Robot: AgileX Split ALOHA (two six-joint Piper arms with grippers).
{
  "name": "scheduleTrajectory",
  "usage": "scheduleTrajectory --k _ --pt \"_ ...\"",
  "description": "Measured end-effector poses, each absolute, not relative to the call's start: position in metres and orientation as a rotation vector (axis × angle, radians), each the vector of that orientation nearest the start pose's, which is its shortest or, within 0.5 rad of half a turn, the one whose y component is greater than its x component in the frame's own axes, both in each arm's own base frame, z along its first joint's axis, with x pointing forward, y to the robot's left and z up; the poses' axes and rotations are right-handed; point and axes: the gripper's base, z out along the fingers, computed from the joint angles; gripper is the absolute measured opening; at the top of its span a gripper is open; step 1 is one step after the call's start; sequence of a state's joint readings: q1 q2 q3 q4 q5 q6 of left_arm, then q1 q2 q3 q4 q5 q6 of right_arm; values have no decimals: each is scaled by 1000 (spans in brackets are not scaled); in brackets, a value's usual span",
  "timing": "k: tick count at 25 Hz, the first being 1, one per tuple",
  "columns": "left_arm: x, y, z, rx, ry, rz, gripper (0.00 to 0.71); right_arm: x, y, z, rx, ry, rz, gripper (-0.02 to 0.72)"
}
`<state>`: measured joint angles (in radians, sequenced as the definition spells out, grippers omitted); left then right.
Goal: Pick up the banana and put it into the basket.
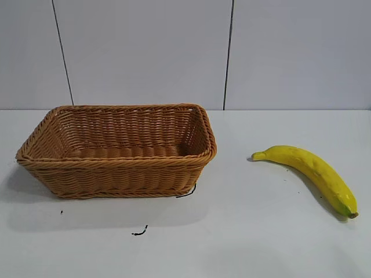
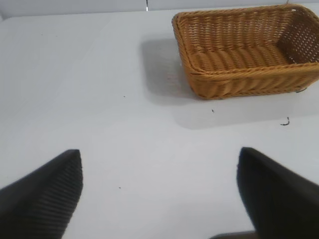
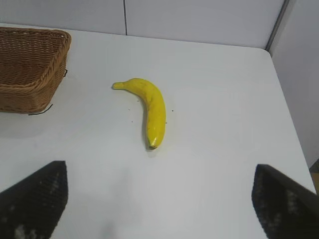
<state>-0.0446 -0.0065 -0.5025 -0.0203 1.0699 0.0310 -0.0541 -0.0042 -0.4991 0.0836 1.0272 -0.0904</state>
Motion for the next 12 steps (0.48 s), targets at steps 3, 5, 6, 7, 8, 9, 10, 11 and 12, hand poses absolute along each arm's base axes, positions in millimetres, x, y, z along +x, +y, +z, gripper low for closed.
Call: scheduleTrajectory --k 3,5,6,7,8,9,10,11,12 --pt "-7 -1 277 78 2043 -33 635 -4 7 280 -39 2003 8 689" --pt "-7 -1 277 78 2043 -33 635 -4 7 280 -39 2003 8 689" --pt "-7 -1 277 78 2043 -33 635 -4 7 280 -39 2003 8 689" --pt "-7 -1 277 78 2043 -33 635 -4 7 280 -39 2003 8 689" --pt "-7 -1 277 78 2043 -33 635 -4 7 280 -39 2003 5 689" --pt "-7 -1 277 78 2043 -33 635 -4 6 282 -39 2005 1 689" --pt "-7 -1 277 78 2043 -33 635 -2 6 286 -37 2014 0 689" --pt "-7 -1 277 78 2043 -33 635 2 6 291 -36 2031 -1 689" --pt "-7 -1 277 78 2043 -33 635 8 5 295 -33 2059 0 689"
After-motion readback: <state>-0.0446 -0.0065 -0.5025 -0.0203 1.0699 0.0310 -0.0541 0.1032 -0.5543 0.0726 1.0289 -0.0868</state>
